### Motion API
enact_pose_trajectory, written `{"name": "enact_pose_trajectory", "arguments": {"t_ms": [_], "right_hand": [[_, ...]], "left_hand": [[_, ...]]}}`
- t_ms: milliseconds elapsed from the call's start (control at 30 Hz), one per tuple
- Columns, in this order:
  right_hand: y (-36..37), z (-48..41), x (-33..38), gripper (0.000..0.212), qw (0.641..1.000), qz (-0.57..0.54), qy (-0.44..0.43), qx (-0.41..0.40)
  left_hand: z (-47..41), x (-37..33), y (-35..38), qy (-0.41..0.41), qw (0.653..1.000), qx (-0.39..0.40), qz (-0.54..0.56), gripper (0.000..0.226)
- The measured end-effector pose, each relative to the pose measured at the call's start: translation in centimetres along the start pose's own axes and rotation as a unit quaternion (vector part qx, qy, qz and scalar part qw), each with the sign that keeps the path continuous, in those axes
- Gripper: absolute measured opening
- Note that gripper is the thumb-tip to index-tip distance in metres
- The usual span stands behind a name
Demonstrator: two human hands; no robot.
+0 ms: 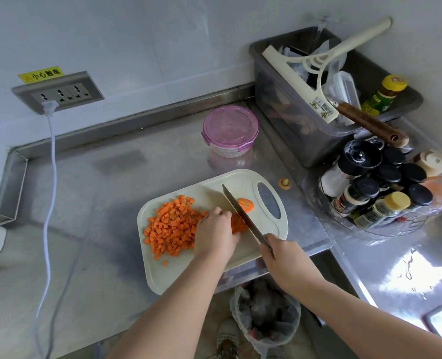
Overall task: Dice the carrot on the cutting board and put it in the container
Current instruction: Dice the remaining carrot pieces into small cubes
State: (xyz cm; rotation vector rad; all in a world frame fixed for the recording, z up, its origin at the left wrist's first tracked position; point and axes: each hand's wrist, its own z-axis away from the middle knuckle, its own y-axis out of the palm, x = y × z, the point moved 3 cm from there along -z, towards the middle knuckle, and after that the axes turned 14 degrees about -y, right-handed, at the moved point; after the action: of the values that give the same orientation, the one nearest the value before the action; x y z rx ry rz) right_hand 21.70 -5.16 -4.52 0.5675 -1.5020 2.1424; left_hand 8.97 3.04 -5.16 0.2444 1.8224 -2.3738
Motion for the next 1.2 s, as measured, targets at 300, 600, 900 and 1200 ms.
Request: {"name": "enact_pose_trajectory", "arguments": {"t_ms": [300, 600, 900, 1200], "right_hand": [[-0.2, -0.2, 0.2, 0.029, 1.000, 0.022, 0.002, 0.015], [-0.8, 0.7, 0.7, 0.030, 0.999, 0.047, -0.020, -0.013], [0.1, 0.6, 0.8, 0.031, 0.998, 0.058, -0.010, 0.014], [-0.1, 1.2, 0.8, 0.031, 0.997, 0.070, -0.010, 0.028]], "left_hand": [[0.1, 0.3, 0.1, -0.001, 1.000, -0.026, -0.002, 0.034], [0.3, 0.9, -0.3, 0.004, 0.999, -0.028, -0.033, 0.051], [0.5, 0.4, -0.6, 0.000, 0.999, -0.025, -0.043, 0.036], [0.6, 0.6, -0.4, 0.002, 0.999, -0.036, -0.023, 0.030]]}}
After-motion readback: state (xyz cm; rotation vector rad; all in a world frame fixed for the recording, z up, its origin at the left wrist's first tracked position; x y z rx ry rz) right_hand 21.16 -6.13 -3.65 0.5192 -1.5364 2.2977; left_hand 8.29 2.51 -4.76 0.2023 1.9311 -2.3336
